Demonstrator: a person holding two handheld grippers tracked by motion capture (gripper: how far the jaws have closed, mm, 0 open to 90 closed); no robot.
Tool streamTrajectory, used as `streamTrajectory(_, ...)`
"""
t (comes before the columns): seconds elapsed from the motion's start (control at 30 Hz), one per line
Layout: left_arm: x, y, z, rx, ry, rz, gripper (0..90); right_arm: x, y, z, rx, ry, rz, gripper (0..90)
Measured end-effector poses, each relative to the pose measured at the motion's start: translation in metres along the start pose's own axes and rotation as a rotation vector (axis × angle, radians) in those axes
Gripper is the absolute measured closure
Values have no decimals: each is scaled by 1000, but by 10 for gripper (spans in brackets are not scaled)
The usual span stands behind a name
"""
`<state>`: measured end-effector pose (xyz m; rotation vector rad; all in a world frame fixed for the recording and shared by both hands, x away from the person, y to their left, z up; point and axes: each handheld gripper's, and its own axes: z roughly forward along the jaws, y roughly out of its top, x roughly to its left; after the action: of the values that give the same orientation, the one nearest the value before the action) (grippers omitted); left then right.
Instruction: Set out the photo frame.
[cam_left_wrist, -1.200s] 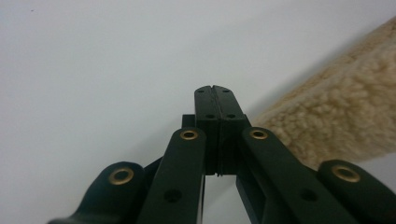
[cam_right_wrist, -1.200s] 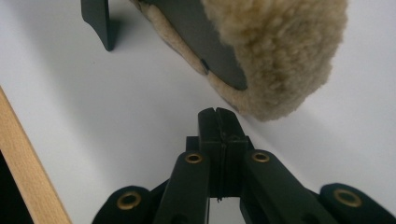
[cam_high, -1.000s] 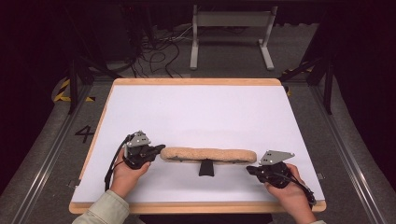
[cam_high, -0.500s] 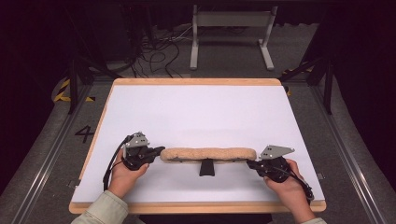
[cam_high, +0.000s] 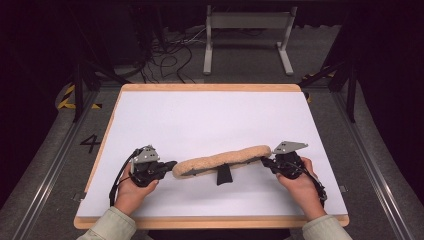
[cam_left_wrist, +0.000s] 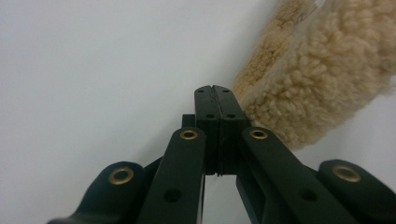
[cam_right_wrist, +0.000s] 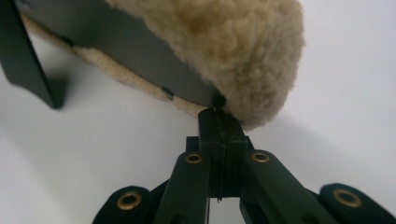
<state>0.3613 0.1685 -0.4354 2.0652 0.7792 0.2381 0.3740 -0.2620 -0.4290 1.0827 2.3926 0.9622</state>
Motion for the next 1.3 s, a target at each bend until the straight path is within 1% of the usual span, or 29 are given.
streamTrajectory(0.13,-2,0,-1,5,-5,17,900,-4,10,9,5,-20,20,900)
streamTrajectory(0.17,-2,0,-1,4,-9,14,900,-6,12,11,5,-20,31,900)
streamTrajectory(0.2,-3,0,-1,3,-11,21,900,-6,13,13,10,-23,40,900)
streamTrajectory(0.37,-8,0,-1,11,-36,38,900,-12,24,24,11,-45,63,900)
streamTrajectory(0.43,-9,0,-1,14,-37,45,900,-13,25,25,12,-44,68,900)
streamTrajectory(0.5,-12,0,-1,17,-44,65,900,-15,27,29,-1,-45,84,900)
streamTrajectory(0.6,-13,0,-1,18,-50,72,900,-16,27,29,-1,-46,87,900)
streamTrajectory(0.77,-16,1,-1,23,-71,84,900,-14,26,28,8,-50,85,900)
streamTrajectory(0.87,-19,1,1,42,-82,102,899,-12,24,25,22,-54,75,900)
streamTrajectory(0.9,-19,1,1,42,-82,102,899,-12,24,25,22,-54,75,900)
streamTrajectory(0.93,-21,1,2,51,-76,111,899,-10,23,23,20,-54,74,900)
streamTrajectory(0.97,-21,1,2,55,-79,112,899,-8,21,20,12,-43,85,900)
streamTrajectory(1.0,-21,1,2,57,-84,113,898,-6,19,18,5,-42,82,900)
streamTrajectory(1.03,-21,1,1,62,-84,119,898,-5,17,16,-16,-40,86,900)
streamTrajectory(1.07,-22,1,1,67,-85,124,898,-3,15,14,-16,-36,88,900)
streamTrajectory(1.1,-23,1,1,77,-98,134,898,-1,13,10,0,-43,71,900)
streamTrajectory(1.13,-23,1,1,77,-98,134,899,-1,13,10,0,-43,71,900)
streamTrajectory(1.2,-25,1,1,85,-118,147,899,1,11,4,-11,-41,77,900)
streamTrajectory(1.27,-28,2,1,93,-142,160,899,2,9,-3,-16,-47,70,900)
streamTrajectory(1.3,-30,2,2,98,-167,168,898,2,8,-5,-19,-46,69,900)
